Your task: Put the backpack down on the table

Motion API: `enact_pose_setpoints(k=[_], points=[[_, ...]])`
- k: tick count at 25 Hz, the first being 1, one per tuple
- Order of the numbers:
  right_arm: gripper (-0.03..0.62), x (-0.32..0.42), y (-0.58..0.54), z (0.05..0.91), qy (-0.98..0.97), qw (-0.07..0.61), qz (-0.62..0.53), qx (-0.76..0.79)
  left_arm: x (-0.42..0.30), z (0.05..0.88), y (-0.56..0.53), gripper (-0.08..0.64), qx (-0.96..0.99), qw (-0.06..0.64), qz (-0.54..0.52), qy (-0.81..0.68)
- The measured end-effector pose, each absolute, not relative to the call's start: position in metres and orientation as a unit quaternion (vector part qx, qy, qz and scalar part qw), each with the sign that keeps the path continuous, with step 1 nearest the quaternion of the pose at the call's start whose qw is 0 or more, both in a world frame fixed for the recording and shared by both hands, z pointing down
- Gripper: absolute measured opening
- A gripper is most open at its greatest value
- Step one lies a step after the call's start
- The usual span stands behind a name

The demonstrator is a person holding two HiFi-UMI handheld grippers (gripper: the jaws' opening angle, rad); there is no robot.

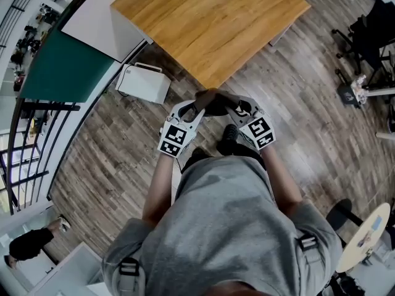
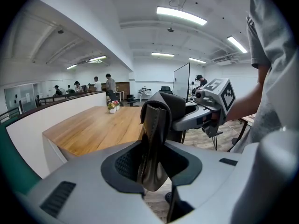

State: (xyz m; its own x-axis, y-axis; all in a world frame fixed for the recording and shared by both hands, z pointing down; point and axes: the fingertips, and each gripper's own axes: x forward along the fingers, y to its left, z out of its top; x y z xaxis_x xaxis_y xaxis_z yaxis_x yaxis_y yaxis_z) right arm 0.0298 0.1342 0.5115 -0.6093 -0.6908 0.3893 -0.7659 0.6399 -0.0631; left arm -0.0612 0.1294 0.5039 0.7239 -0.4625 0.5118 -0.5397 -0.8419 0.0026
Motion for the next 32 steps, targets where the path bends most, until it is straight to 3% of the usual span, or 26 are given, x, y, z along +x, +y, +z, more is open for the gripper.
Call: enact_pose_setpoints(k=[32], points=[[0.092, 0.069, 0.070, 0.511, -0.934, 0.155, 0.084, 0.312, -0.020, 0.499, 0.085, 0.124, 0.887, 0.076, 0.247, -0.383]])
